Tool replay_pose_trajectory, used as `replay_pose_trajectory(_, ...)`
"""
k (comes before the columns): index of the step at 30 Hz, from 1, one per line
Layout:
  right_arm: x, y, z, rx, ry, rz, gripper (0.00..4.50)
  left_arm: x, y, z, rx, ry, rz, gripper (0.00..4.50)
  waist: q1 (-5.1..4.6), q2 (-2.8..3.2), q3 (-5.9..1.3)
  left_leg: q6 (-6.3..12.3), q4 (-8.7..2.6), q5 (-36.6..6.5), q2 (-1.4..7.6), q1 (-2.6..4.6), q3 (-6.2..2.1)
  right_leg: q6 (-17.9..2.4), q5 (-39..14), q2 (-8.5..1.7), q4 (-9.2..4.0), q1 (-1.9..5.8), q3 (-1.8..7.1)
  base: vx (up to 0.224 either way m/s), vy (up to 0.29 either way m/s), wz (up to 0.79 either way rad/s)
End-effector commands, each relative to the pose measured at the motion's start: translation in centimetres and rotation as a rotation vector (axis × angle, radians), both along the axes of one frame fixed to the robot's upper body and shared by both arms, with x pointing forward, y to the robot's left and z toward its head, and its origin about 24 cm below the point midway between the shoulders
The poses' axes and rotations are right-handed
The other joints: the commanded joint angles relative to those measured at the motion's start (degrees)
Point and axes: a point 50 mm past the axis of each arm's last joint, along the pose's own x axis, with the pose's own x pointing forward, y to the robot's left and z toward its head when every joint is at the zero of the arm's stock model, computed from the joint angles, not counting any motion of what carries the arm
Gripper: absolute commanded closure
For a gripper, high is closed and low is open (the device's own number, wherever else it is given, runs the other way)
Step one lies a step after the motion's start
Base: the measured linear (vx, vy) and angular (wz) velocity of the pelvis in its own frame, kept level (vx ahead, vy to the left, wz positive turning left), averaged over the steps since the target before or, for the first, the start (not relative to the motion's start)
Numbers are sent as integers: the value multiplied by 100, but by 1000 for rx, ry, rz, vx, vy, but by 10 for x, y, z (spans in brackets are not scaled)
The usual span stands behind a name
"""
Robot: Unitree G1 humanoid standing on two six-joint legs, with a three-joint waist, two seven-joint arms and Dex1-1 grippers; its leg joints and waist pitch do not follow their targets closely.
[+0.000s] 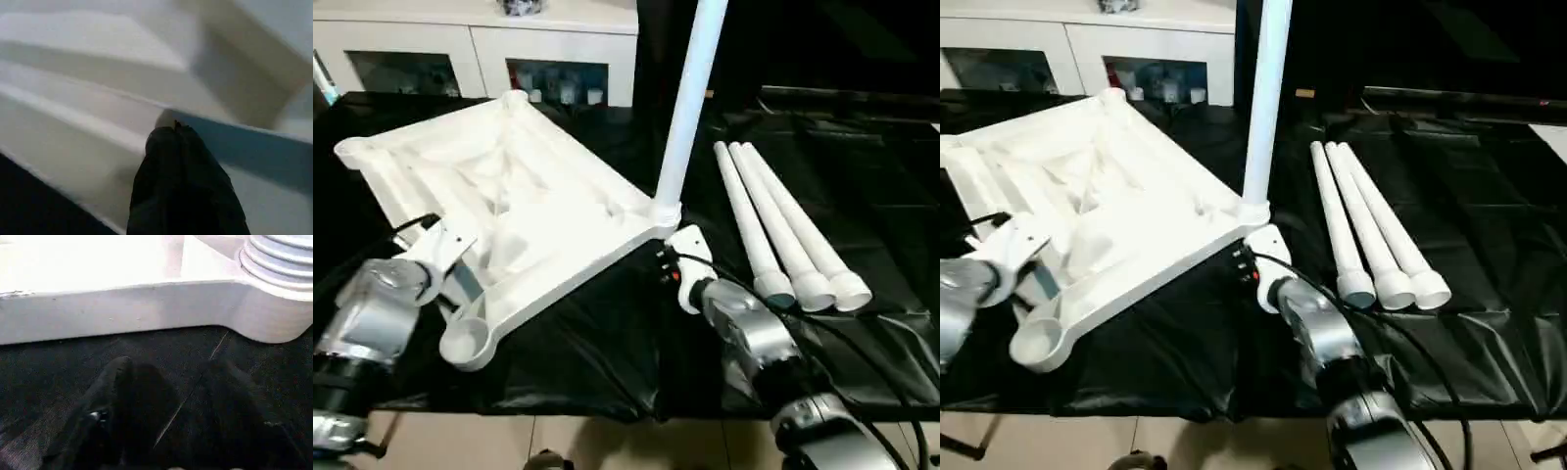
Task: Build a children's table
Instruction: Rotate table base
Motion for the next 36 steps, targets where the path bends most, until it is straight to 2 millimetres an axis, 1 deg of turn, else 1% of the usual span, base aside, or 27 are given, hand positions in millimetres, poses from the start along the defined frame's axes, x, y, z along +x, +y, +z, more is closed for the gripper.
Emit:
replay_pose_trajectory(1, 5, -1, 3, 9, -6, -20, 220, -10, -17, -9, -108, 109, -104, 450, 19, 75, -396, -258, -427, -1707, 180, 147, -72, -1256, -934, -295, -347, 229, 243, 0, 0, 0)
replay_pose_trajectory(2, 6, 0, 3, 9, -6, -20, 229, -11, -21, -9, -134, 124, -128, 450, 26, 77, -401, -251, -429, -1660, 187, 142, -81, -1273, -915, -308, -330, 245, 241, 0, 0, 0)
replay_pose_trajectory(3, 7, 0, 4, 12, -5, -19, 240, -16, -31, -10, -180, 162, -224, 450, 22, 66, -390, -235, -430, -1630, 187, 145, -62, -1282, -907, -291, -338, 229, 243, 0, 0, 0)
replay_pose_trajectory(4, 8, 1, 4, 14, -5, -19, 247, -20, -38, -10, -211, 190, -294, 450, 39, 81, -396, -220, -428, -1607, 189, 142, -70, -1289, -948, -318, -344, 240, 244, 0, 0, 0)
replay_pose_trajectory(5, 9, 1, 4, 15, -4, -19, 253, -24, -43, -10, -238, 231, -339, 450, 44, 61, -390, -226, -430, -1639, 192, 148, -65, -1288, -1009, -317, -346, 226, 243, 0, 0, 0)
replay_pose_trajectory(6, 11, 1, 4, 13, -4, -15, 274, -31, -52, -9, -282, 290, -402, 450, 41, 74, -381, -241, -437, -1727, 193, 163, -57, -1283, -1105, -302, -347, 211, 247, 0, 0, 0)
replay_pose_trajectory(7, 11, 1, 4, 13, -4, -14, 274, -31, -54, -9, -289, 297, -412, 450, 52, 66, -381, -256, -437, -1749, 196, 172, -56, -1256, -1164, -308, -340, 213, 249, 0, 0, 0)
replay_pose_trajectory(8, 12, 1, 4, 10, -5, -8, 284, -36, -63, -8, -328, 332, -490, 450, 48, 68, -368, -276, -446, -1791, 193, 167, -53, -1233, -1240, -304, -352, 205, 253, 0, 0, 0)
replay_pose_trajectory(10, 12, 1, 4, 9, -5, -6, 299, -38, -69, -6, -350, 339, -528, 450, 42, 67, -364, -305, -448, -1850, 186, 171, -47, -1189, -1293, -286, -360, 201, 254, 0, 0, 0)
replay_pose_trajectory(11, 13, 1, 4, 7, -5, -4, 313, -38, -73, -5, -368, 343, -547, 450, 32, 60, -374, -336, -451, -1829, 183, 158, -57, -1138, -1324, -301, -355, 224, 252, 0, 0, 0)
replay_pose_trajectory(14, 15, 0, 5, 2, -10, 1, 331, -38, -92, -2, -430, 348, -630, 450, 17, 52, -384, -331, -435, -1738, 178, 156, -48, -1152, -1233, -298, -348, 231, 257, 0, 0, 0)
replay_pose_trajectory(18, 16, -3, 6, 0, -14, 2, 376, -31, -115, -2, -468, 321, -685, 450, -3, 26, -397, -276, -416, -1558, 175, 140, -37, -1163, -1093, -286, -332, 257, 253, 0, 0, 0)
replay_pose_trajectory(19, 16, -3, 6, 0, -14, 2, 381, -31, -115, -2, -468, 321, -685, 450, -3, 26, -397, -276, -416, -1558, 175, 140, -37, -1163, -1093, -286, -332, 257, 253, 0, 0, 0)
replay_pose_trajectory(22, 16, -7, 5, -10, -20, -3, 410, -20, -126, -3, -466, 258, -685, 450, 6, 7, -413, -224, -389, -1377, 161, 134, -23, -1153, -951, -276, -329, 274, 250, 0, 0, 0)
replay_pose_trajectory(23, 17, -11, 5, -17, -28, -13, 418, -11, -132, -3, -460, 206, -674, 450, -3, 4, -411, -210, -396, -1348, 168, 109, -33, -1167, -911, -286, -318, 291, 248, 0, 0, 0)
replay_pose_trajectory(24, 17, -15, 6, -22, -37, -25, 423, -4, -137, -3, -457, 164, -659, 450, -3, 4, -411, -210, -396, -1348, 168, 109, -33, -1167, -911, -286, -318, 291, 248, 0, 0, 0)
replay_pose_trajectory(25, 18, -18, 7, -24, -45, -34, 430, 1, -141, -3, -456, 133, -646, 450, 23, 9, -428, -214, -364, -1388, 159, 165, -10, -1114, -900, -259, -345, 257, 251, 0, 0, 0)
replay_pose_trajectory(26, 18, -18, 7, -24, -45, -34, 439, 1, -141, -3, -456, 133, -646, 450, 25, -1, -425, -199, -362, -1394, 164, 172, -3, -1132, -876, -267, -350, 248, 258, 0, 0, 0)
replay_pose_trajectory(27, 20, -31, 13, -27, -73, -79, 446, 6, -144, -2, -454, 110, -637, 450, 18, -18, -415, -186, -386, -1342, 165, 103, -30, -1136, -881, -277, -331, 304, 246, 0, 0, 0)
replay_pose_trajectory(28, 20, -31, 13, -27, -73, -79, 446, 6, -144, -2, -454, 110, -637, 450, 13, 44, -418, -215, -380, -1406, 165, 134, -26, -1081, -893, -257, -356, 276, 243, 0, 0, 0)
replay_pose_trajectory(29, 21, -38, 16, -28, -86, -106, 446, 7, -145, -1, -455, 111, -640, 450, 5, 6, -422, -212, -380, -1407, 162, 126, -33, -1095, -860, -251, -337, 296, 237, 0, 0, 0)
replay_pose_trajectory(30, 22, -41, 18, -28, -91, -116, 446, 7, -146, -1, -459, 111, -640, 450, 8, 7, -427, -210, -373, -1388, 161, 129, -33, -1101, -856, -254, -329, 294, 236, 0, 0, 0)
replay_pose_trajectory(31, 23, -48, 22, -40, -102, -149, 446, 8, -148, 2, -473, 104, -640, 450, 7, 55, -423, -218, -369, -1403, 158, 136, -32, -1111, -840, -246, -336, 285, 238, 0, 0, 0)
replay_pose_trajectory(32, 24, -55, 27, -52, -110, -181, 446, 7, -150, 4, -490, 99, -655, 450, 6, 33, -420, -219, -369, -1380, 156, 132, -29, -1108, -810, -241, -340, 294, 239, 0, 0, 0)
replay_pose_trajectory(33, 25, -61, 32, -54, -114, -209, 446, 6, -153, 7, -508, 94, -668, 450, 5, 46, -424, -220, -361, -1332, 146, 131, -30, -1103, -755, -230, -332, 304, 237, 0, 0, 0)
replay_pose_trajectory(35, 26, -67, 38, -39, -110, -234, 446, 7, -154, 9, -512, 74, -674, 450, 0, 44, -426, -198, -360, -1319, 140, 122, -30, -1100, -717, -225, -334, 316, 233, 0, 0, 0)
replay_pose_trajectory(36, 26, -72, 44, -10, -105, -256, 430, 8, -155, 11, -523, 57, -675, 429, 2, 39, -435, -199, -353, -1320, 144, 128, -30, -1108, -723, -231, -332, 309, 230, 0, 0, 0)
